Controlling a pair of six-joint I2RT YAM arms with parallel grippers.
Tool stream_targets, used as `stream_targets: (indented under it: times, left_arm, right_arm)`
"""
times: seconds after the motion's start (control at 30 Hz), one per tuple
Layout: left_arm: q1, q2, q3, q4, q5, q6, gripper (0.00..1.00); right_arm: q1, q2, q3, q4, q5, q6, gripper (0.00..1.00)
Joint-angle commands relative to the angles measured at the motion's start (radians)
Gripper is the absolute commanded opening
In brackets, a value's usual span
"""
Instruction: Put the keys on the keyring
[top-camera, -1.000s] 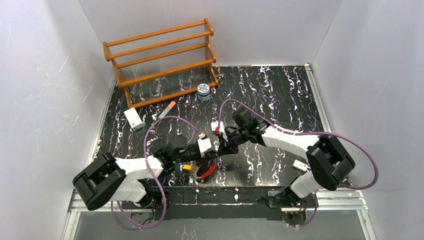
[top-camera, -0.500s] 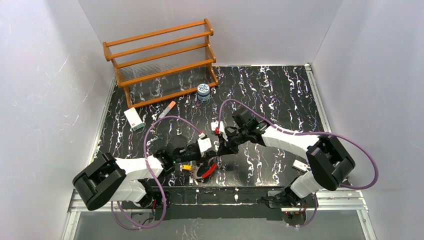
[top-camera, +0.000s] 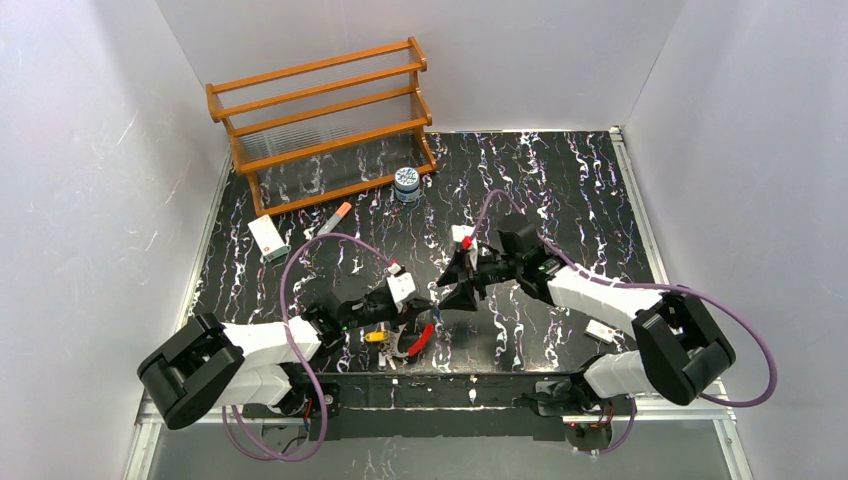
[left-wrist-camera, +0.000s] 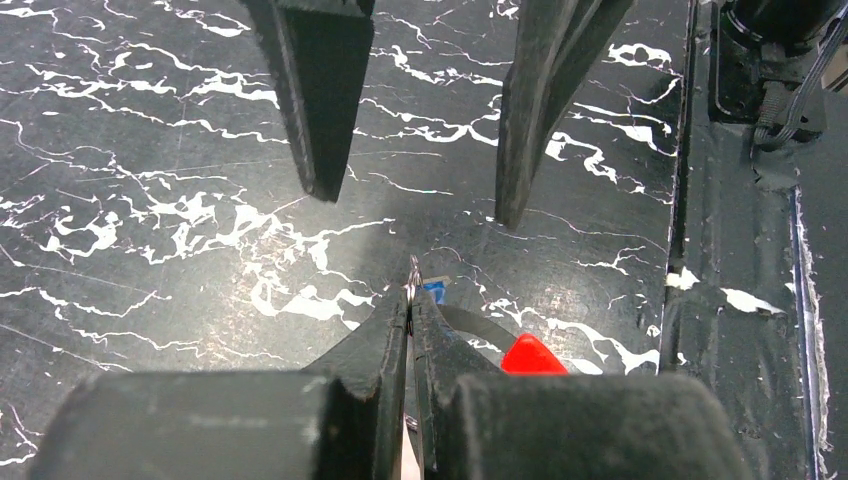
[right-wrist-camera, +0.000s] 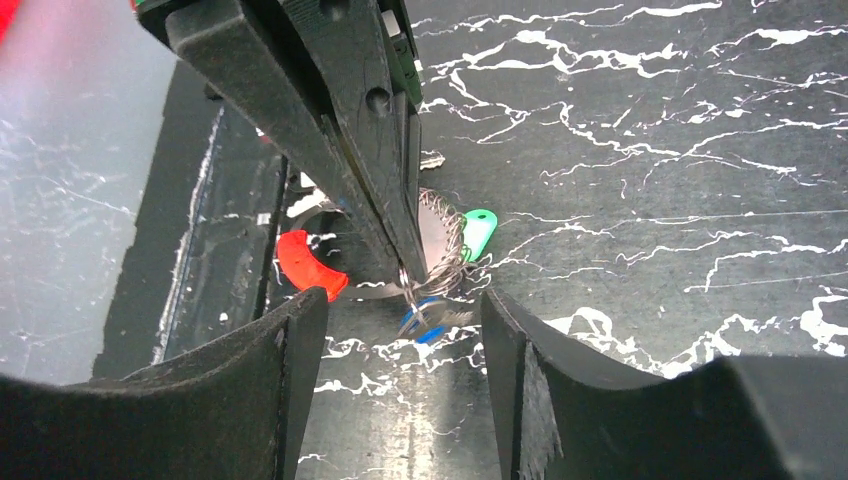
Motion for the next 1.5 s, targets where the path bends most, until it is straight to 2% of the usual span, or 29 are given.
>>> stream_targets:
  times: [0.0, 0.17, 0.3, 0.47, 0.57, 0.67, 0.77, 0.8, 0.87, 0.93, 0.97, 1.1, 1.23, 1.47]
  left_arm:
    - [-0.001, -0.034, -0.039, 0.128, -0.018, -0.048, 0.0]
    - [-0.002, -0.041, -0.051, 0.186, 0.051, -0.058, 0.0]
    - [-0.002, -0.036, -0.055, 0.192, 0.047, -0.098, 0.0]
    - [-0.002, -0.074, -0.026, 0.083, 0.001, -0.22, 0.0]
    - [-0.002, -0.06, -0.031, 0.078, -0.03, -0.262, 0.0]
    - [-0.001, -0.012, -0.021, 0.093, -0.096, -0.295, 0.0]
    - [-0.002, 0.085, 0.024, 0.122, -0.03, -0.19, 0.0]
    - [-0.002, 0.124, 0.035, 0.147, -0.022, -0.172, 0.0]
    - [-0.001, 0.191, 0.055, 0.193, 0.011, -0.155, 0.0]
    - [-0.002, 0.229, 0.064, 0.217, -0.043, -0.199, 0.0]
    - [-0.003, 0.247, 0.054, 0.259, -0.082, -0.226, 0.0]
    - [-0.002, 0.269, 0.019, 0.373, -0.184, -0.266, 0.0]
    - [-0.002, 0.276, 0.037, 0.363, -0.17, -0.242, 0.0]
    - [-0.001, 0.273, 0.05, 0.363, -0.169, -0.226, 0.0]
  right_arm:
    - [-0.044, -0.049, -0.069, 0.254, -0.105, 0.161, 0.65]
    - [-0.062, -0.068, -0.112, 0.309, -0.13, 0.186, 0.64]
    - [-0.064, -0.07, -0.149, 0.352, -0.092, 0.246, 0.66]
    - [-0.075, -0.133, -0.178, 0.373, 0.133, 0.41, 0.88]
    - [-0.077, -0.175, -0.163, 0.311, 0.192, 0.437, 0.98]
    - [-0.078, -0.166, -0.11, 0.169, 0.132, 0.384, 0.99]
    - [-0.079, -0.127, -0.119, 0.167, 0.135, 0.36, 0.99]
    - [-0.08, -0.118, -0.125, 0.197, 0.154, 0.372, 0.99]
    - [-0.081, -0.089, -0.184, 0.361, 0.192, 0.441, 0.99]
    - [-0.087, -0.022, -0.235, 0.606, 0.226, 0.545, 0.99]
    - [-0.095, 0.013, -0.23, 0.638, 0.212, 0.574, 0.99]
    - [-0.106, 0.046, -0.151, 0.513, 0.225, 0.547, 0.99]
    - [-0.132, -0.023, -0.176, 0.498, 0.304, 0.525, 0.99]
    - [-0.152, -0.05, -0.225, 0.517, 0.283, 0.535, 0.99]
